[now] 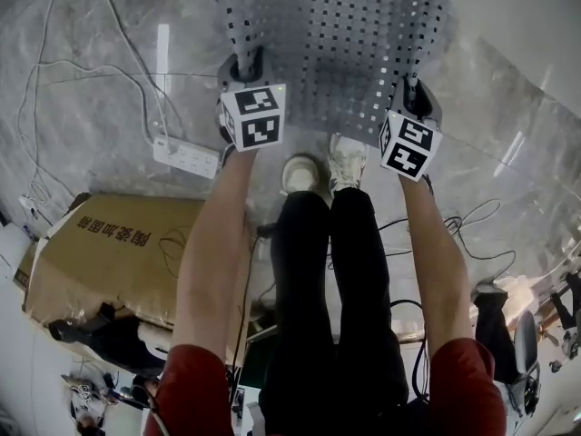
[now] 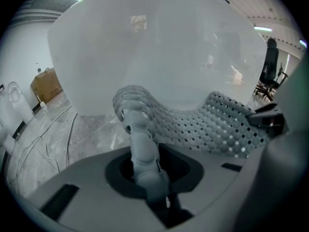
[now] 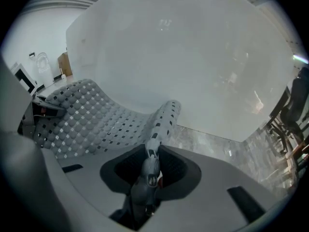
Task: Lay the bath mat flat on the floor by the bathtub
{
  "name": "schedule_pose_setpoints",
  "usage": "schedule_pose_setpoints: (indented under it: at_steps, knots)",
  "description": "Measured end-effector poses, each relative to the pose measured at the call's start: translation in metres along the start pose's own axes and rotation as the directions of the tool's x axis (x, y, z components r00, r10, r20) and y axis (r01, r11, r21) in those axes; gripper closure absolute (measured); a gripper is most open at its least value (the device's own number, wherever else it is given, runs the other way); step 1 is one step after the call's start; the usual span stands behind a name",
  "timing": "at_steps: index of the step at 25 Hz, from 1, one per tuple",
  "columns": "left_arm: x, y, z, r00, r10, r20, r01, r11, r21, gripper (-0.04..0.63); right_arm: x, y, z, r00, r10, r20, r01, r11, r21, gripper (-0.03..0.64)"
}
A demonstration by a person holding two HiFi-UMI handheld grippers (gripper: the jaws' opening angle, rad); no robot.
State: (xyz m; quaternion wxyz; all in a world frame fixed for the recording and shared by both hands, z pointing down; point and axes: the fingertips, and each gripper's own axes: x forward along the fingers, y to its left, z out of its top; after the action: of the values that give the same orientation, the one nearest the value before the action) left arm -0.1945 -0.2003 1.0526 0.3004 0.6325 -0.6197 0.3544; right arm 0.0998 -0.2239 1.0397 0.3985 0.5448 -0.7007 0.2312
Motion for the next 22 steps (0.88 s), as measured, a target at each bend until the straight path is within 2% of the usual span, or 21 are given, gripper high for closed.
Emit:
schedule_pose_setpoints:
  at_steps: [9,15,17,22]
  knots:
    - [0.042,0.002,-0.012,1.0,0.016,-0.019,-0.015,0.996,0.087,0.522,0.034,0.012,-0.026,1.0,0.015,-0.021,-0.015,1.0,-0.026,0.512]
    - [0.059,0.011,-0.021,0.998,0.048,-0.027,-0.044,0.991,0.126,0.506,0.059,0.007,-0.044,0.995,0.007,-0.098,0.002,0.996,0.092,0.502]
    - [0.065,0.014,-0.025,0.998,0.053,-0.034,-0.047,0.988,0.144,0.49,0.064,0.008,-0.05,0.993,0.008,-0.12,0.005,0.994,0.105,0.495]
    - [0.078,0.028,-0.037,0.993,0.077,-0.084,-0.07,0.994,0.083,0.443,0.07,0.007,-0.061,0.989,0.008,-0.149,0.008,0.994,0.107,0.48]
